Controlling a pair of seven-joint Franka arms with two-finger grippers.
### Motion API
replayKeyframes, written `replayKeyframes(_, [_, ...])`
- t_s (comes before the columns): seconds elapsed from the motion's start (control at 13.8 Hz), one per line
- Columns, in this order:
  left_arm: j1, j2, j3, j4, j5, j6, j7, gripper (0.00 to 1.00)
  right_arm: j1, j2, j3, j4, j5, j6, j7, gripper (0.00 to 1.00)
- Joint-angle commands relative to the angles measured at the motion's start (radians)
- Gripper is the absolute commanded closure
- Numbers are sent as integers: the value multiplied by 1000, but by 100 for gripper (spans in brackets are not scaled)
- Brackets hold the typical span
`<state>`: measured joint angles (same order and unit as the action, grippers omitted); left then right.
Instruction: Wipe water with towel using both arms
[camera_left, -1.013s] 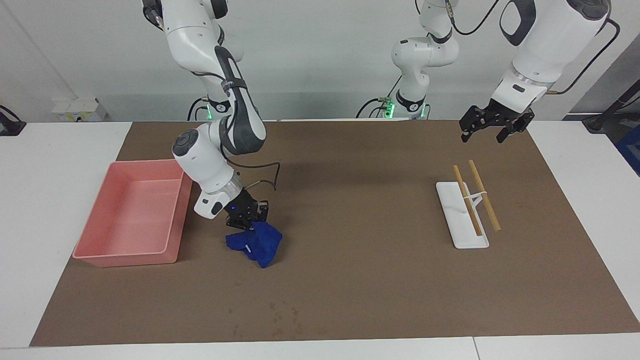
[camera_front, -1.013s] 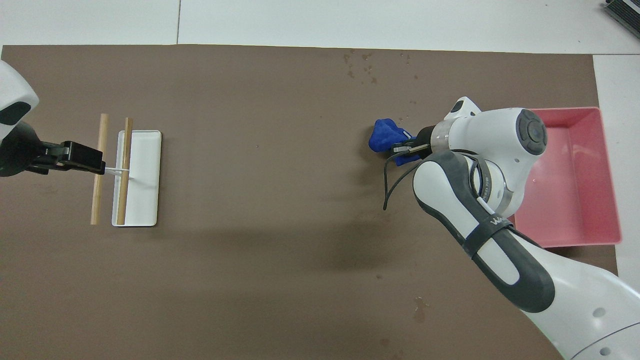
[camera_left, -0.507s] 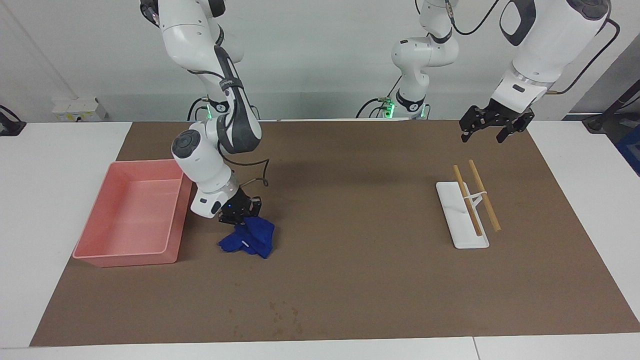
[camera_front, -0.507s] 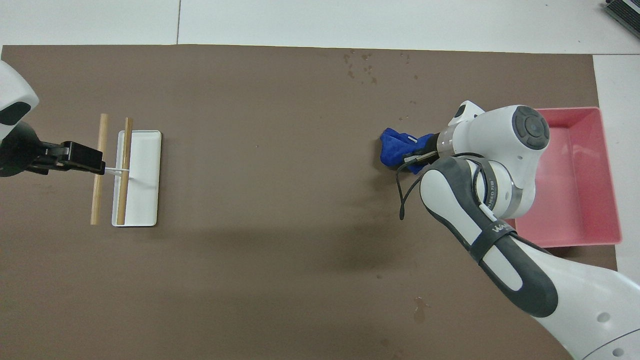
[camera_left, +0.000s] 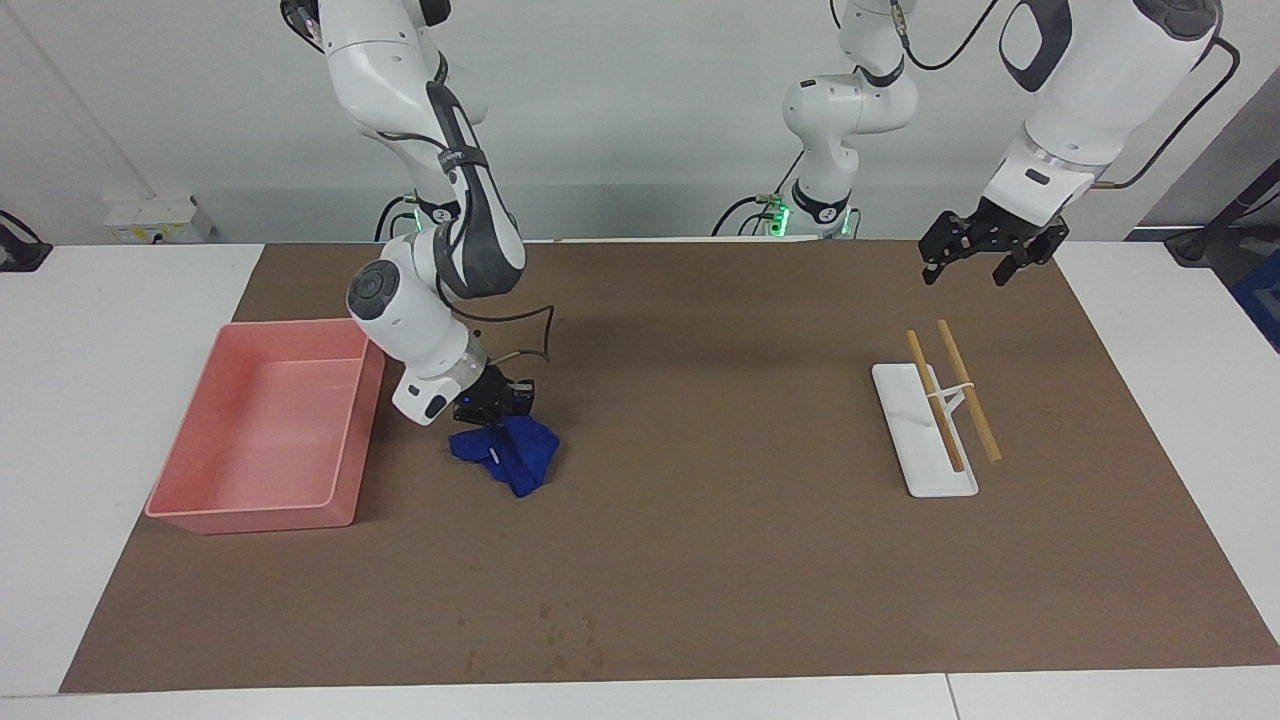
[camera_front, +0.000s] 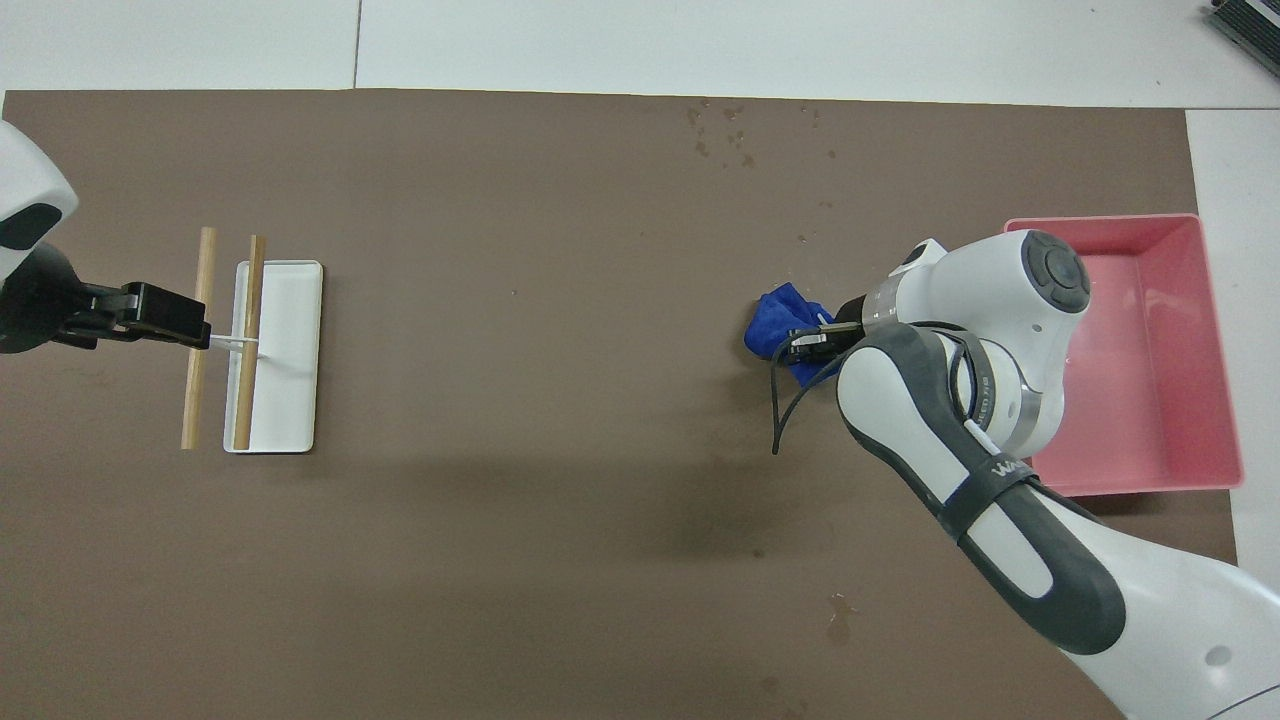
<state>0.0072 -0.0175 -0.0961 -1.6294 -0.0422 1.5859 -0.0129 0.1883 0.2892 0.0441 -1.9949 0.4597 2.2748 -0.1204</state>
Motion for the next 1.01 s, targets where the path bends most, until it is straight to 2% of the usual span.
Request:
replayKeyframes(0.0, [8,-16,-5,-18,12,-6,7,0,8,-50,5,-62,43,-15,34,100])
replayKeyframes(0.22, [8,-16,-5,-18,12,-6,7,0,39,-65,5,-93,92,-23,105,100])
replayKeyframes(0.94, [8,-16,-5,-18,12,-6,7,0,177,-73,5,-96,244,2,341,100])
